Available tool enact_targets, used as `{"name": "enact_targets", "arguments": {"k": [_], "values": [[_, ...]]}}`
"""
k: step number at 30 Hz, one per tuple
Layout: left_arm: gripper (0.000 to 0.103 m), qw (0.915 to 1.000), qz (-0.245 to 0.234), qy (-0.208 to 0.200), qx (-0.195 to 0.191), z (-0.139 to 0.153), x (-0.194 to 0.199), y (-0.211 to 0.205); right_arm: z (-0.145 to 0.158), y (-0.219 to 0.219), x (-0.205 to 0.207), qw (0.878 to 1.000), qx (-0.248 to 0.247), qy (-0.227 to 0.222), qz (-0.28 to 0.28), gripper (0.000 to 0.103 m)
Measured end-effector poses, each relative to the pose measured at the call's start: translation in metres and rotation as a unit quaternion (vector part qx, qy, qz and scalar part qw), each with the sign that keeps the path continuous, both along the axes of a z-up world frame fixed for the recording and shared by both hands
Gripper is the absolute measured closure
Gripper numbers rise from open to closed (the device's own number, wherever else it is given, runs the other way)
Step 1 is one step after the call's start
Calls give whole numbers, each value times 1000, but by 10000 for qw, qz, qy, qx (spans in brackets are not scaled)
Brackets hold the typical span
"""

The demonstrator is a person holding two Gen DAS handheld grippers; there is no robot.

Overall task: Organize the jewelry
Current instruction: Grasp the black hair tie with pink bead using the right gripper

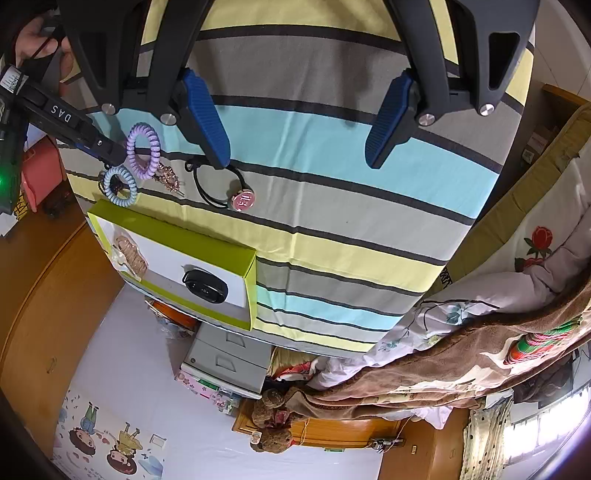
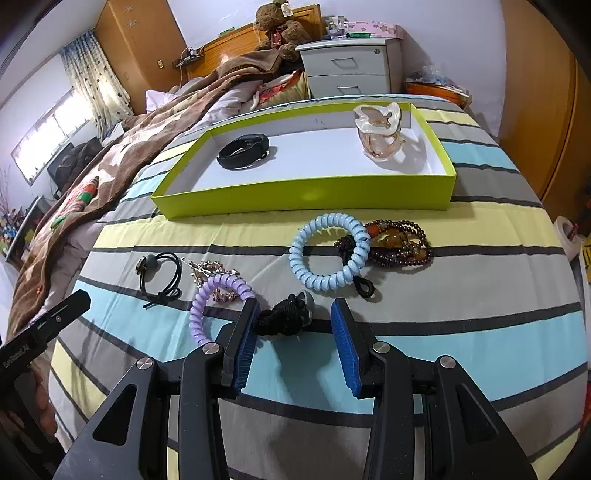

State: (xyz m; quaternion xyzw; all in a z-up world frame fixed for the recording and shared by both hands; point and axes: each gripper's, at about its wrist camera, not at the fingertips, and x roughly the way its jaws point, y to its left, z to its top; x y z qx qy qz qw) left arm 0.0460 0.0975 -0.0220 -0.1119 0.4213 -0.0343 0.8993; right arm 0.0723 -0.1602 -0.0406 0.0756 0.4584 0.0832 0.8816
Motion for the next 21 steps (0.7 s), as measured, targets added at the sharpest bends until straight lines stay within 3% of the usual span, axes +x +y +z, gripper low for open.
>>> {"name": "enact_targets", "arguments": {"k": [5, 9, 21], "values": [[26, 10000, 4, 32, 2, -2, 1, 1, -1, 0, -2, 10000, 25, -34, 16, 62], [26, 10000, -21, 63, 11, -3, 3, -1, 0, 2, -4, 9999, -24, -102, 83, 79], [26, 9996, -175, 192, 77, -6, 19, -14, 12, -3, -14, 9991, -2, -362, 202, 83]]}}
